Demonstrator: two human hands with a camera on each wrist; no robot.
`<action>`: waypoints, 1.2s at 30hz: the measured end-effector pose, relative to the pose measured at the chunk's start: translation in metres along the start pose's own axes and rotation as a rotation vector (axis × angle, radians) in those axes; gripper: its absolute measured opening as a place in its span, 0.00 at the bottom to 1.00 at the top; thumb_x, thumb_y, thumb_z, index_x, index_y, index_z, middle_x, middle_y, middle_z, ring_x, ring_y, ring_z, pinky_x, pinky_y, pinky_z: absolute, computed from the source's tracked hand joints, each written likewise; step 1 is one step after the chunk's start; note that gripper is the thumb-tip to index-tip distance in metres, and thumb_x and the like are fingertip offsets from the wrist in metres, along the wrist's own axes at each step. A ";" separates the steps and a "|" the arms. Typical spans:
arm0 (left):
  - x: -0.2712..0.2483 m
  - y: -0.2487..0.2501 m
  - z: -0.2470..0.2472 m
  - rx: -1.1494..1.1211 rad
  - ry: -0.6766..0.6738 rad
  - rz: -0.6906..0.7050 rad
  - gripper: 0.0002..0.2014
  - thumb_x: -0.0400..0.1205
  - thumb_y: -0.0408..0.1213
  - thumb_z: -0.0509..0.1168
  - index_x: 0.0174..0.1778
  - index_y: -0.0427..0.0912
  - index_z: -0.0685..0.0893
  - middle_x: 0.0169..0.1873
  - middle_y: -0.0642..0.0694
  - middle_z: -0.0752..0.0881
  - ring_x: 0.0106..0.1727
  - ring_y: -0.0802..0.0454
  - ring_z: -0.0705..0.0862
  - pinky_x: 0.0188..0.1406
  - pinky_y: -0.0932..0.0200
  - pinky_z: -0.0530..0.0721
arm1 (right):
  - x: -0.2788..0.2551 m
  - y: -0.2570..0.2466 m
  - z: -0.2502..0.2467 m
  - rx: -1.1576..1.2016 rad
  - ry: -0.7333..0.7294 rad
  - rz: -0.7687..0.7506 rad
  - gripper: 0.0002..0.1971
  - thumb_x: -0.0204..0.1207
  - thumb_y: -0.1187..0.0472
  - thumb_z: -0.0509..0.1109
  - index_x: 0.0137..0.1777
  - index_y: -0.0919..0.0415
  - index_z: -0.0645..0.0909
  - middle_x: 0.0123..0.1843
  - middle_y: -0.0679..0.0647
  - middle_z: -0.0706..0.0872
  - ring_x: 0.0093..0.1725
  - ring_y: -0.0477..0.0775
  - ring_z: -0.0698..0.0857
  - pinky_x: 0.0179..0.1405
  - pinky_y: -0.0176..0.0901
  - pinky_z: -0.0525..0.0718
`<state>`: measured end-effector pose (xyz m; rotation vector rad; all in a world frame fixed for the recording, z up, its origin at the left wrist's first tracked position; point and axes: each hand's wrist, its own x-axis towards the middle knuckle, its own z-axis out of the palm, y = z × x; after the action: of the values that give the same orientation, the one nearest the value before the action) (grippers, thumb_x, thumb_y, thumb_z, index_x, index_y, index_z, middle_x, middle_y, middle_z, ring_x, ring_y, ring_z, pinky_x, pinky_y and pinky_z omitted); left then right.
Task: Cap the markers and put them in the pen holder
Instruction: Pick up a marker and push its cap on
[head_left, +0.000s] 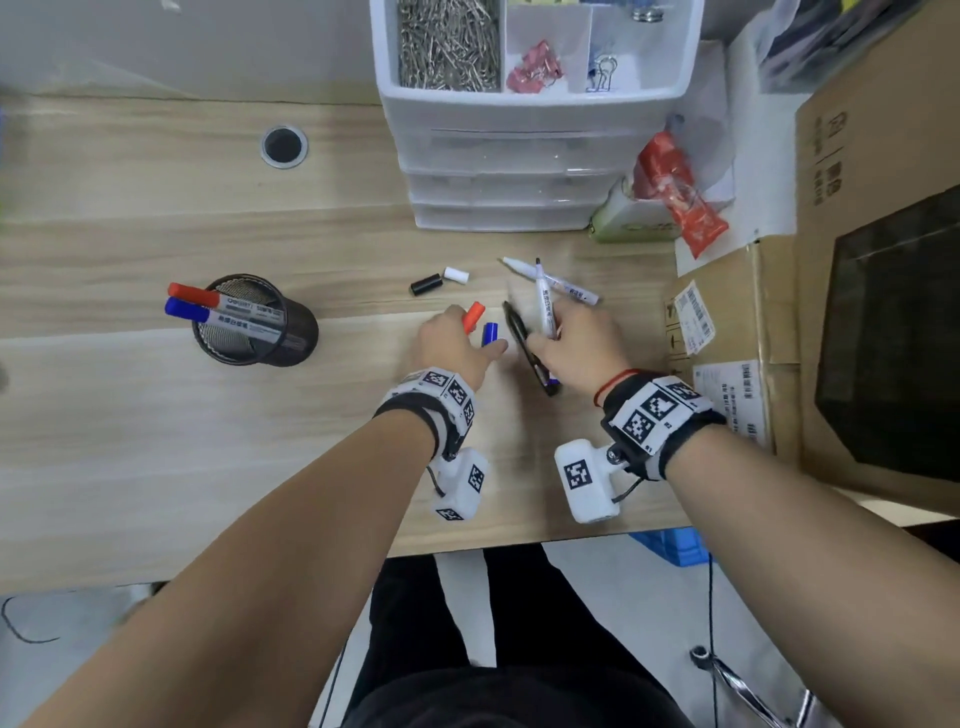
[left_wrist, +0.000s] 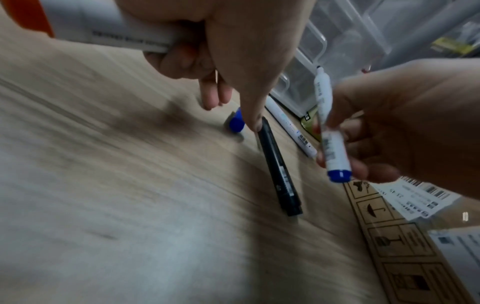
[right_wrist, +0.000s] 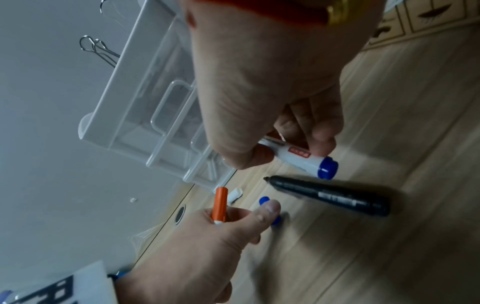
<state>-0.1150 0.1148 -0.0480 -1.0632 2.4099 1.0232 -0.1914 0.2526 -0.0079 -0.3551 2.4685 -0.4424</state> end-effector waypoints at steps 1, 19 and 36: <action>0.002 0.001 0.002 0.019 -0.004 0.002 0.22 0.69 0.58 0.74 0.48 0.45 0.81 0.42 0.46 0.87 0.43 0.43 0.86 0.44 0.50 0.86 | -0.001 0.002 -0.002 0.013 0.001 -0.007 0.08 0.71 0.53 0.69 0.46 0.55 0.80 0.32 0.48 0.78 0.40 0.61 0.82 0.37 0.43 0.71; -0.010 -0.018 -0.057 -0.078 0.029 0.169 0.04 0.81 0.42 0.68 0.50 0.54 0.83 0.47 0.51 0.89 0.50 0.46 0.84 0.48 0.53 0.79 | -0.005 -0.019 -0.016 -0.247 -0.137 -0.187 0.09 0.82 0.50 0.54 0.49 0.48 0.76 0.43 0.51 0.83 0.45 0.60 0.80 0.39 0.47 0.71; -0.043 -0.014 -0.100 -0.194 -0.022 0.314 0.07 0.75 0.37 0.76 0.48 0.50 0.90 0.42 0.53 0.91 0.48 0.50 0.85 0.55 0.54 0.80 | -0.027 -0.062 -0.026 -0.259 -0.186 -0.258 0.30 0.80 0.32 0.45 0.35 0.54 0.76 0.40 0.53 0.85 0.46 0.59 0.83 0.39 0.50 0.73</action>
<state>-0.0756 0.0578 0.0376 -0.7369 2.5532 1.3859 -0.1762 0.2120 0.0501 -0.7909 2.3073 -0.1815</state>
